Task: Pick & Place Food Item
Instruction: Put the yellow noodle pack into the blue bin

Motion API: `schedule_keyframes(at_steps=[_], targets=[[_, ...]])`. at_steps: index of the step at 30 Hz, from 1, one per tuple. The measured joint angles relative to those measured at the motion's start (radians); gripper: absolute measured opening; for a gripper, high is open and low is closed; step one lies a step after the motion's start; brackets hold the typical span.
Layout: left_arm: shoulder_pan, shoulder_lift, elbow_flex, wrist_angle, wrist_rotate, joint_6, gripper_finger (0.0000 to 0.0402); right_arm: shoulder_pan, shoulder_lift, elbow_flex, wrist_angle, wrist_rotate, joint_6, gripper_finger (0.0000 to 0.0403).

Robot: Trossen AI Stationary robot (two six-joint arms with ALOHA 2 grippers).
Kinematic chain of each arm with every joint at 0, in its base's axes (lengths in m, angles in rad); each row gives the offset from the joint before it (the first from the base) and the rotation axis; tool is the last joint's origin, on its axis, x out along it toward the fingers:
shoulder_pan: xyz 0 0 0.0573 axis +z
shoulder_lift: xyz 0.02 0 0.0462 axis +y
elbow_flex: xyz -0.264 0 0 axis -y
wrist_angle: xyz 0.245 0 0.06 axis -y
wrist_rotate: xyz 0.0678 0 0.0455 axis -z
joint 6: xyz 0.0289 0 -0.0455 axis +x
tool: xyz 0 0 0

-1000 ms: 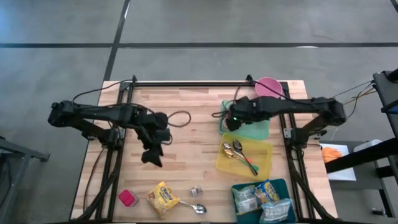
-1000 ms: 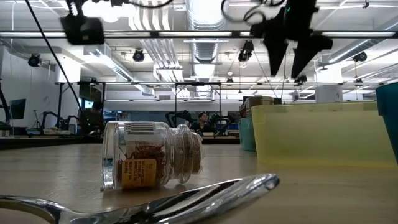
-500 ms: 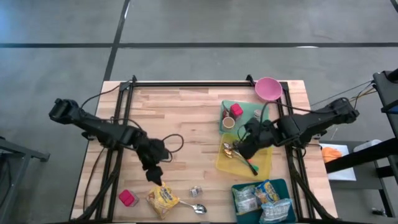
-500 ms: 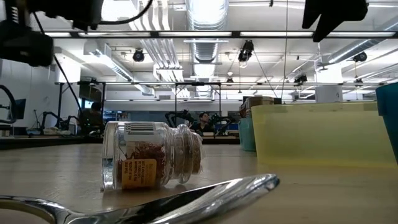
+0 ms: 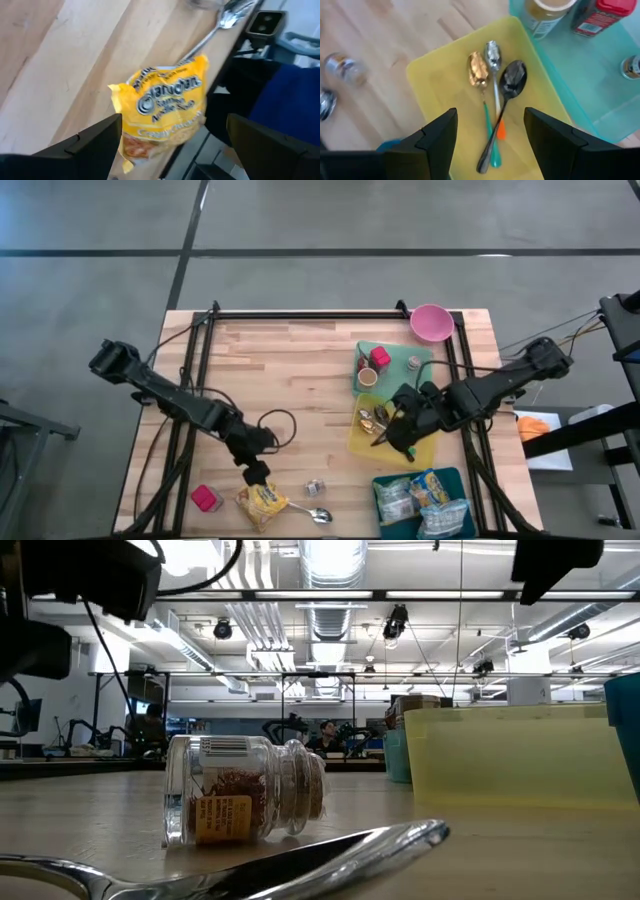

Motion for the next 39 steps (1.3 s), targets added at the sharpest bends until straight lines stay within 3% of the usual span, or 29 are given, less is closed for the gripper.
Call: schedule_keyframes(at_steps=[6,24,39], targets=[[-0.005,0.059,0.0,-0.002,0.0,0.052,0.0363,0.076,-0.041,0.0,0.002,0.01,-0.018,0.0224],[-0.008,0.109,-0.077,0.139,0.022,0.078,0.0363,0.319,-0.182,-0.054,0.03,0.237,0.159,0.0224],[-0.008,0.109,-0.113,0.213,0.062,0.087,0.0363,0.34,-0.32,-0.351,0.417,0.248,0.178,0.0224]])
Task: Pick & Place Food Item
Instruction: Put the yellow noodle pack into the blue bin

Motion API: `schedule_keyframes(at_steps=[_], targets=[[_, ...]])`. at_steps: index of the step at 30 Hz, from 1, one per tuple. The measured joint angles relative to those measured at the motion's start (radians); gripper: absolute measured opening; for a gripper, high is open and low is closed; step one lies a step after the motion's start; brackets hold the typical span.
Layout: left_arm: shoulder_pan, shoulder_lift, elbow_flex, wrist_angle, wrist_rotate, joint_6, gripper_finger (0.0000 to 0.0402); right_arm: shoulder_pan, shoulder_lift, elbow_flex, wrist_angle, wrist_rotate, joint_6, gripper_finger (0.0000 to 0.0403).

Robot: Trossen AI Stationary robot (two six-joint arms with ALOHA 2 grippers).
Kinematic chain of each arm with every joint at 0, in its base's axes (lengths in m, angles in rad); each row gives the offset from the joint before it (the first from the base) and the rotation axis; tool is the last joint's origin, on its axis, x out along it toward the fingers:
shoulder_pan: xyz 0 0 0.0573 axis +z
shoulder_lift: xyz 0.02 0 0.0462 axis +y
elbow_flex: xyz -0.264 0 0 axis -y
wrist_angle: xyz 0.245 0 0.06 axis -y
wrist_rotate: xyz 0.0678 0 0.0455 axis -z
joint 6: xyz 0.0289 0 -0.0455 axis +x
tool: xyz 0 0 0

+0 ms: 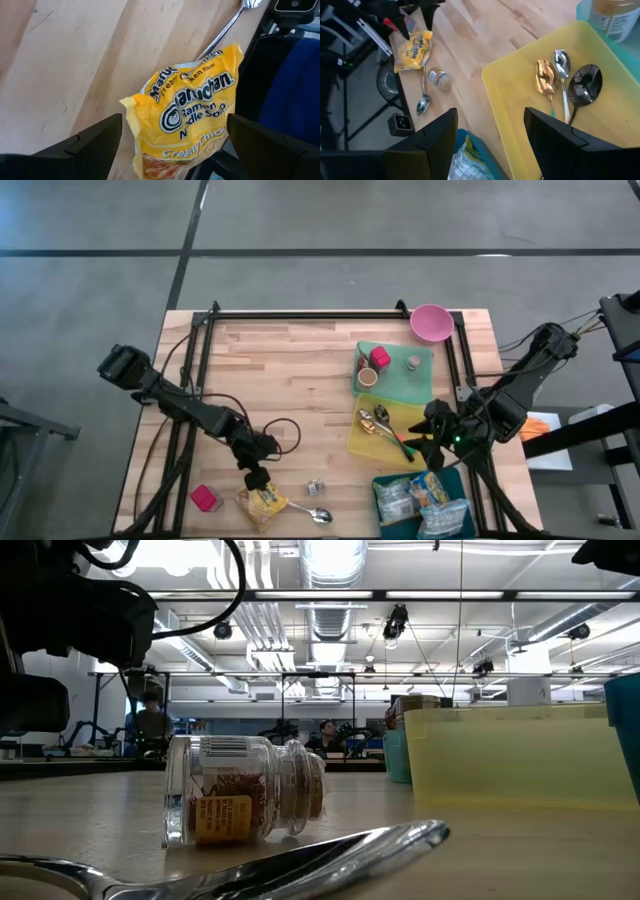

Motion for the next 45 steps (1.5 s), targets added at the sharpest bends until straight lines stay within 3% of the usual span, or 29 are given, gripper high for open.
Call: schedule_keyframes(at_steps=[13,27,40,45], targets=[[0.0,0.0,-0.052,0.034,-0.002,-0.02,0.0351,0.0,-0.032,-0.025,0.033,0.021,-0.024,0.0224],[0.0,0.026,-0.052,0.081,-0.009,-0.007,0.0159,0.0,-0.031,-0.025,0.041,0.045,-0.026,0.0224],[0.0,0.066,-0.052,0.085,0.006,-0.006,0.0139,0.0,-0.031,-0.025,0.055,0.045,-0.031,0.0224],[0.0,0.066,-0.052,0.088,0.018,-0.006,0.0083,0.0,-0.031,-0.025,0.054,0.045,-0.034,0.0224]])
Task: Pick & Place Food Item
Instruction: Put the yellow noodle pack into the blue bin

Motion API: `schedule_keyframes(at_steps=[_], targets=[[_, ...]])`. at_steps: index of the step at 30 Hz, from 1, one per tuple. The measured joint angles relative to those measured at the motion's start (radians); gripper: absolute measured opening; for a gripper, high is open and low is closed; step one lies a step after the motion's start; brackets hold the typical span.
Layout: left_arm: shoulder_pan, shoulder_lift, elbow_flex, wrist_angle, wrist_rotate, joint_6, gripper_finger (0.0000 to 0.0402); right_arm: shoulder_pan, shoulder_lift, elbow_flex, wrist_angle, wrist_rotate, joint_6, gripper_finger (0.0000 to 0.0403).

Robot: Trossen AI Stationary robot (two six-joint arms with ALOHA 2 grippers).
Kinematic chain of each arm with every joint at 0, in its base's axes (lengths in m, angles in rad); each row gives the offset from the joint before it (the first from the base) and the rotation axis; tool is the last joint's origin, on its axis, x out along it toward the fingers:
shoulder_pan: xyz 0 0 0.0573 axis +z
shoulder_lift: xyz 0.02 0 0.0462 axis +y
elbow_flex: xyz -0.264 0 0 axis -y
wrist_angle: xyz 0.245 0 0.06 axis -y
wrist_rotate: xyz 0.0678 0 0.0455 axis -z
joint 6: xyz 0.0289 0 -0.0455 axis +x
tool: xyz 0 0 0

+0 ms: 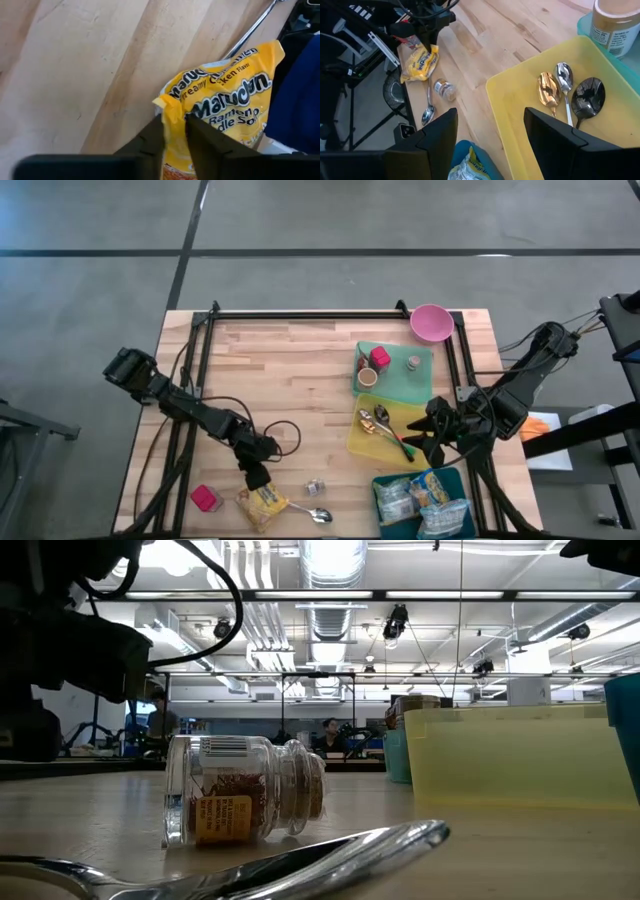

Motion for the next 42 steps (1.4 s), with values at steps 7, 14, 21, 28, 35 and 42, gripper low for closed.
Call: schedule_keyframes(at_steps=[7,14,21,28,35,42], targets=[[0.0,0.0,0.0,0.028,0.004,0.016,0.0008,0.0,0.0,0.0,-0.003,0.0,0.0,0.0224],[0.0,-0.014,0.013,0.05,0.028,0.016,0.0003,0.0,0.0,0.0,-0.003,0.0,0.013,0.0224],[0.001,-0.086,0.049,0.049,0.024,0.016,0.0001,-0.001,0.0,0.0,0.007,-0.003,0.039,0.0224],[0.014,-0.161,0.056,0.049,-0.044,-0.027,0.0001,-0.016,0.003,0.001,0.025,0.002,0.05,0.0224],[0.059,-0.22,0.09,0.068,-0.133,-0.037,0.0,-0.077,0.042,0.001,0.035,-0.007,0.102,0.0225],[0.122,-0.248,0.165,0.065,-0.183,-0.037,0.0,-0.11,0.101,0.001,0.131,-0.034,0.05,0.0225]])
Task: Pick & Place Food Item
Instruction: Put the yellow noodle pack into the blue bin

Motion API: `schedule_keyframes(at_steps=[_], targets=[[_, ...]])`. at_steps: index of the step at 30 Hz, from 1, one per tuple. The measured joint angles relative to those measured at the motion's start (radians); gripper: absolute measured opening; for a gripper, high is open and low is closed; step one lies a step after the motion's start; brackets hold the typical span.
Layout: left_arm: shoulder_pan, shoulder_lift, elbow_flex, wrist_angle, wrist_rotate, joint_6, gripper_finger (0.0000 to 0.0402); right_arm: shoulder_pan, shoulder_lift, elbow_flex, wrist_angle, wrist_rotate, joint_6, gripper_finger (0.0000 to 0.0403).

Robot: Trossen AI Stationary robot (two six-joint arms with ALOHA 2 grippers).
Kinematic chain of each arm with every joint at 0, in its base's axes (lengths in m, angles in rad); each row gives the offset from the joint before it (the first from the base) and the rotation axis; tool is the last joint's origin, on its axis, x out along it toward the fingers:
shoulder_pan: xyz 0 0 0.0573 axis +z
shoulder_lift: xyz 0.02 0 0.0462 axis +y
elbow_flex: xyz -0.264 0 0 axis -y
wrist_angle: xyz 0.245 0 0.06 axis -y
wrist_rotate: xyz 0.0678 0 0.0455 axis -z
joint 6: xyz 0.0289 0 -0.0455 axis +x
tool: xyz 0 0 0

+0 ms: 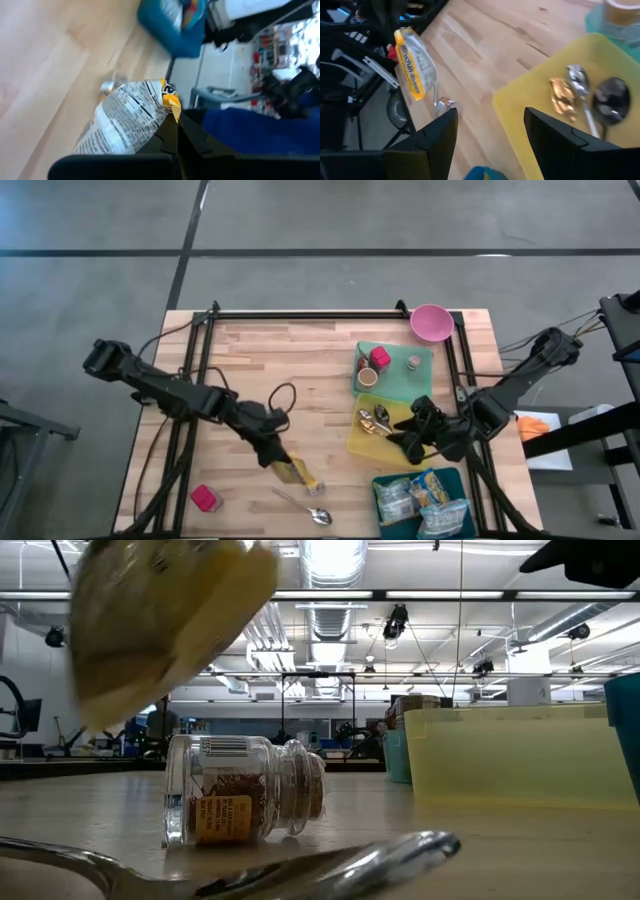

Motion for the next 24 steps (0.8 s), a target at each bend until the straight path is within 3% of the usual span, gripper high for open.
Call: schedule_keyframes(at_steps=[14,18,24], targets=[[0.094,0.02,0.18,-0.002,-0.147,0.036,0.0,-0.036,0.105,0.0,0.221,-0.082,-0.217,0.0225],[0.133,0.021,0.185,0.0,-0.22,-0.012,0.0,-0.071,0.104,0.001,0.229,-0.078,-0.227,0.0225],[0.188,0.022,0.184,0.007,-0.238,-0.024,0.0,-0.156,0.105,0.001,0.24,-0.075,-0.231,0.0225]])
